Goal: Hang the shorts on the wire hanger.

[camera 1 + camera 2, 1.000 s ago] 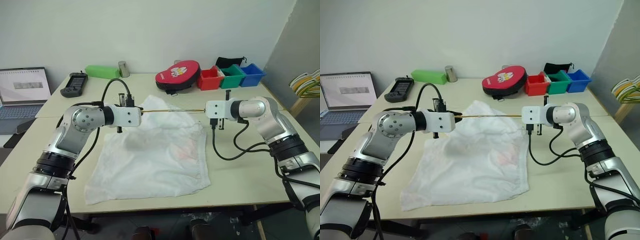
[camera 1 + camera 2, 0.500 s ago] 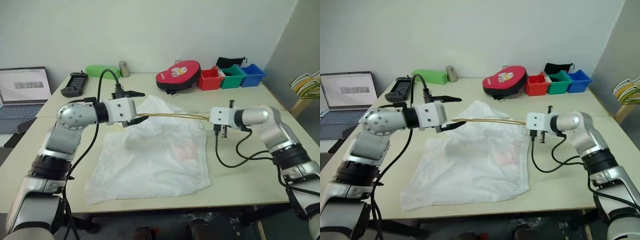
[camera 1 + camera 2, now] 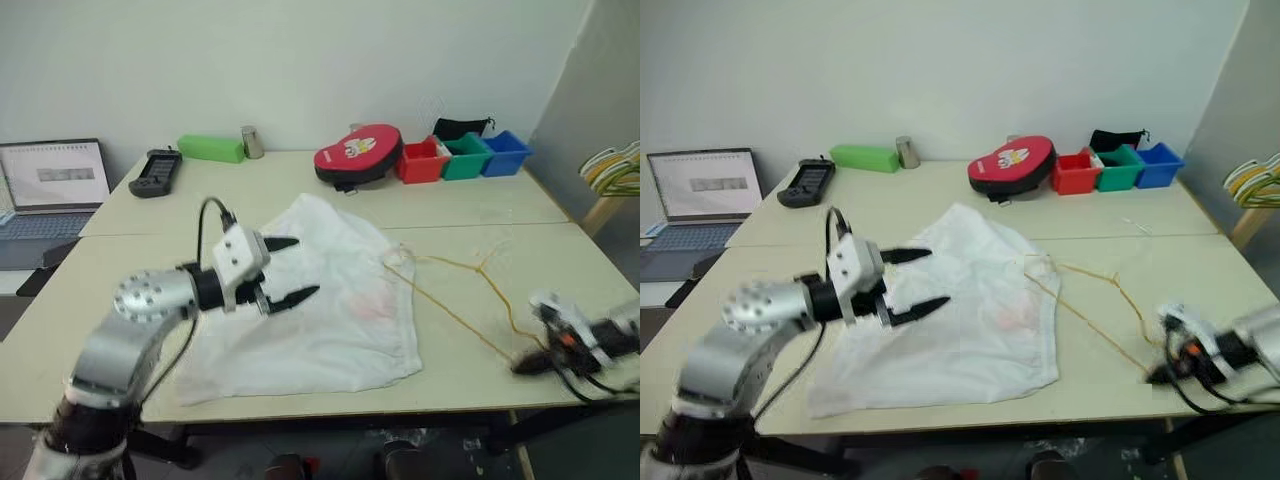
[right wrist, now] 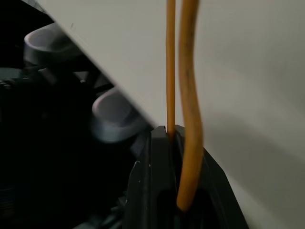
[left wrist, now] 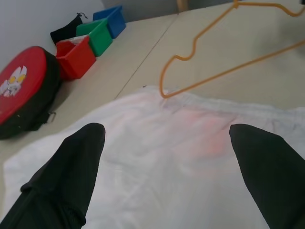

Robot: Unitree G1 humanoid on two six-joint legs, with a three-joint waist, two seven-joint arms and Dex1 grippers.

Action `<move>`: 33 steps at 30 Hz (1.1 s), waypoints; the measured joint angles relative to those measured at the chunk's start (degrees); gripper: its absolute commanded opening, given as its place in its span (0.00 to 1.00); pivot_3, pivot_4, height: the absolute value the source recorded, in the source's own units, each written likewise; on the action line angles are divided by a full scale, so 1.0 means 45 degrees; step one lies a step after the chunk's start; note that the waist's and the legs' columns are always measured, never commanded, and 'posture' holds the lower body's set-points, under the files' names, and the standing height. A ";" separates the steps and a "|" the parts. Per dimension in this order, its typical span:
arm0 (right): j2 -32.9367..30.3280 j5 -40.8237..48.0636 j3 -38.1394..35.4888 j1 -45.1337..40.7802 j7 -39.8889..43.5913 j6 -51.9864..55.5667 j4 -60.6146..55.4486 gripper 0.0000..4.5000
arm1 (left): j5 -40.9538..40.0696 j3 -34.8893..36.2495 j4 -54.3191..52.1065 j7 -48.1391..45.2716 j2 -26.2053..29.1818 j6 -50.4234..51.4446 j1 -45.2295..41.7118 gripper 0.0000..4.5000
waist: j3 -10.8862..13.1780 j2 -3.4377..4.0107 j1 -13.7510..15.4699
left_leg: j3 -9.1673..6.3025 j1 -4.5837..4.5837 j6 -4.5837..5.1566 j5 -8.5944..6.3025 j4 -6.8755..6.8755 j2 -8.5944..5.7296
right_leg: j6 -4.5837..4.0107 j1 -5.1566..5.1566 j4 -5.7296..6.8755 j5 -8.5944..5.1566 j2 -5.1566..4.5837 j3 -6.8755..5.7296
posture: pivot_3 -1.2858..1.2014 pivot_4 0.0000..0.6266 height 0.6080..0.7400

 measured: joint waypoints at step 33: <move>0.2529 0.5963 -0.0588 0.0844 -0.3419 0.3139 -0.0740 0.00 | 0.0175 -0.0039 -0.0368 0.0352 0.0388 -0.0136 0.0211 0.99 | 0.0236 -0.0202 0.0117 | 0.0077 0.0025 -0.0010 -0.0010 -0.0041 0.0027 | -0.0035 0.0030 -0.0098 -0.0005 0.0011 0.0013 | 0.52 0.12 1.00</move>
